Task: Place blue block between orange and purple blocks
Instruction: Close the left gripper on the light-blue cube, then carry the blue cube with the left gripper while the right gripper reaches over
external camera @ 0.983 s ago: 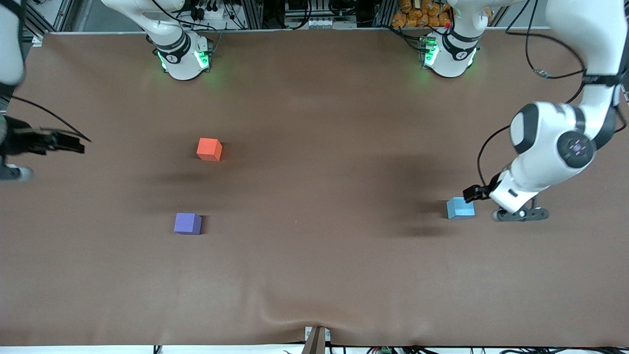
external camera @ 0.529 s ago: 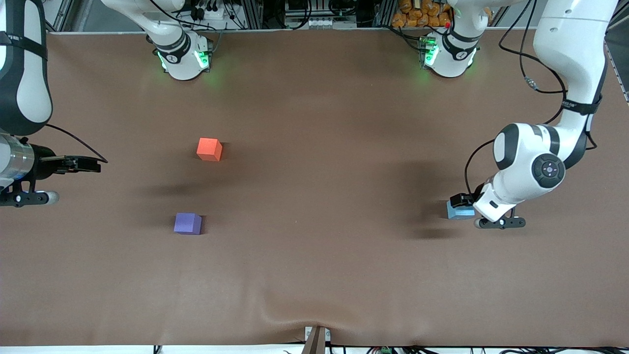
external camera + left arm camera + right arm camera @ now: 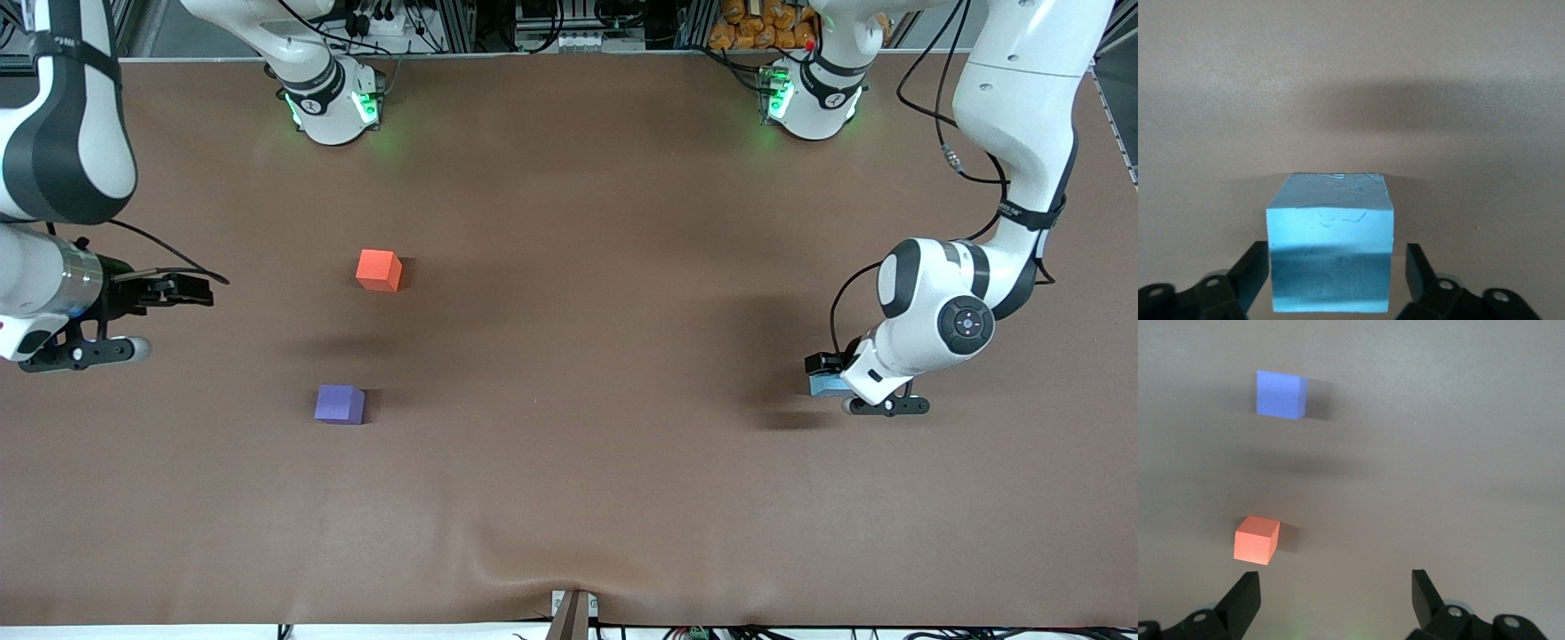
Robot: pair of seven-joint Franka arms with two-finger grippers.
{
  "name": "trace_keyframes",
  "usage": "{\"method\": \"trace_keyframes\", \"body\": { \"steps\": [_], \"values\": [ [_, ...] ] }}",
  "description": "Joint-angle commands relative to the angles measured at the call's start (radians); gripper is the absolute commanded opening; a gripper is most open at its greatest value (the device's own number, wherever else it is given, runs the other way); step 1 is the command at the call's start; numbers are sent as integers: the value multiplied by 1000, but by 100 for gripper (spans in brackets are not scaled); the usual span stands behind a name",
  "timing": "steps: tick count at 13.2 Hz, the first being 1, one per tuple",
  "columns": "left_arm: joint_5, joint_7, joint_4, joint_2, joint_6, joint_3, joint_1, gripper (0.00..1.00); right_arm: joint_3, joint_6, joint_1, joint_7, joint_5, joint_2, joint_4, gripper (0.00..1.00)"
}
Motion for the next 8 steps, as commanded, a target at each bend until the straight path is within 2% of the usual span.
{"method": "trace_keyframes", "body": {
  "steps": [1,3,5,8],
  "values": [
    [20,-8,14,5,9,-5,-13,0,-6,17,-15,-1,-4,-32,-6,100],
    [0,-16,26,0,7,-6,-83,0,-8,27,-17,-1,-2,-43,-9,100],
    [-24,-136,79,0,0,-9,-193,0,-6,21,-24,-1,-1,-58,-15,100],
    [-29,-350,229,70,-19,-9,-402,0,-6,21,-18,-1,13,-65,-16,100]
  ]
}}
